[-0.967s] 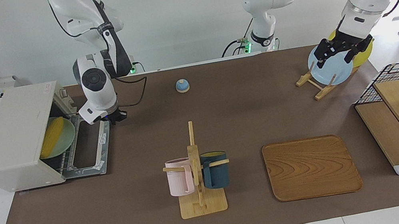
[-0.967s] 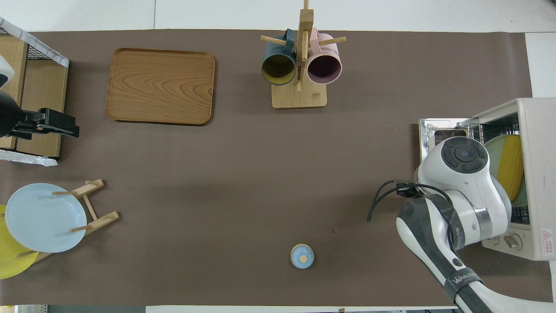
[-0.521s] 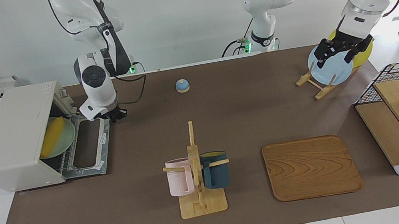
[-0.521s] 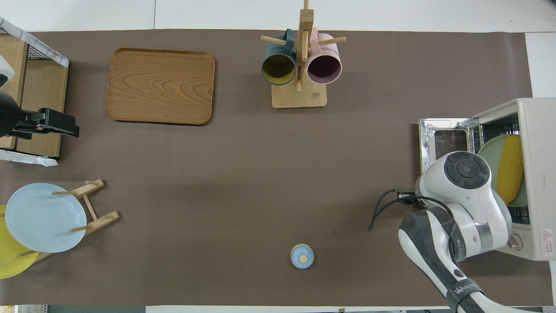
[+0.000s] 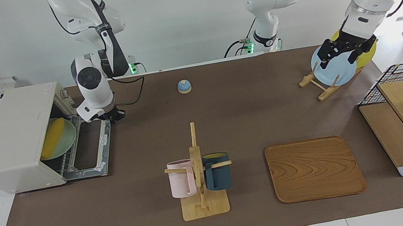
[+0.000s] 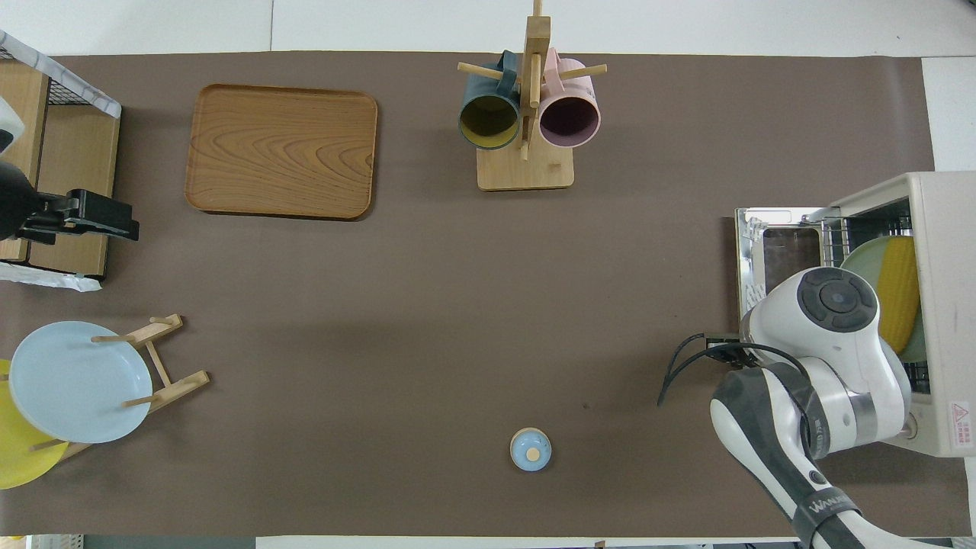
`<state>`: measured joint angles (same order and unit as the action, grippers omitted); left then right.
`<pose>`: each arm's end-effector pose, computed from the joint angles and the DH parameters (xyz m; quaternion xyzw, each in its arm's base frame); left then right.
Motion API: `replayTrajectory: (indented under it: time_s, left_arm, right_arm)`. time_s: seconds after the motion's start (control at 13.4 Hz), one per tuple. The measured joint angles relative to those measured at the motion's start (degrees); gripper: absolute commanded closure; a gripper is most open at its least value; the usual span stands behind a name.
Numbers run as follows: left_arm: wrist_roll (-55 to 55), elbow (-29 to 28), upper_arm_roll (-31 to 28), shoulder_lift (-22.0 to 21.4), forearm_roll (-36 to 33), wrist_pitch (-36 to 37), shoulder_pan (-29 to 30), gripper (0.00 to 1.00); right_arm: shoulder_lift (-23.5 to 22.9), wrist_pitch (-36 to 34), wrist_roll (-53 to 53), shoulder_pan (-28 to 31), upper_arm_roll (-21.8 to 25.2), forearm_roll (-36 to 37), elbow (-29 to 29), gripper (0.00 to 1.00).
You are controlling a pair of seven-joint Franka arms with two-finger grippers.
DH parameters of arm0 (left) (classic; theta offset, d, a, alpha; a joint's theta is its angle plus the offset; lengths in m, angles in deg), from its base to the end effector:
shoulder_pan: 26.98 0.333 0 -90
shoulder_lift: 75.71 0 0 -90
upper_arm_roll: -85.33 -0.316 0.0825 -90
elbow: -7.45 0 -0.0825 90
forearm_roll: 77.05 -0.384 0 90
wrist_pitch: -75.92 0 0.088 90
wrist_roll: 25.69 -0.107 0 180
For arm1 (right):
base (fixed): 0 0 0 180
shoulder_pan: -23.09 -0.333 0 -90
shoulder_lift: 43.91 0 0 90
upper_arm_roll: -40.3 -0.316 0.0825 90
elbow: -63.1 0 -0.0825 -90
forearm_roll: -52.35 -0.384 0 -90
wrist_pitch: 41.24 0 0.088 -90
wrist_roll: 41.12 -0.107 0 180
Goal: Put corn in oven
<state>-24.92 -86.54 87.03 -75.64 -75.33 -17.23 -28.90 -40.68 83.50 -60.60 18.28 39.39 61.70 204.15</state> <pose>0.5567 -0.0383 0.5957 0.9996 -0.0239 -0.0085 0.0147 0.4438 0.0382 0.3002 0.9895 -0.0653 -0.0974 0.0850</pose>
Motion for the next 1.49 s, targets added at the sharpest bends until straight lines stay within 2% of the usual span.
replayTrajectory:
  time_s: [0.3,0.82,1.19,1.49]
  left_arm:
    - [0.0,0.07,-0.04,-0.02,0.0,0.0,0.03,0.0]
    - [0.0,0.09,-0.33,-0.02,0.0,0.0,0.08,0.0]
    - [0.0,0.09,-0.33,-0.02,-0.01,0.0,0.08,0.0]
    - [0.0,0.09,-0.34,-0.02,-0.01,0.0,0.08,0.0]
  right_arm:
    - [0.0,-1.35,0.86,-0.11,-0.07,0.08,-0.75,1.0]
    - [-0.01,-18.52,7.45,0.44,-0.04,3.32,-14.47,1.0]
    - [0.52,-24.66,13.78,3.11,0.12,3.93,-19.14,1.0]
    - [3.11,-27.05,21.16,8.17,0.32,6.89,-21.01,1.0]
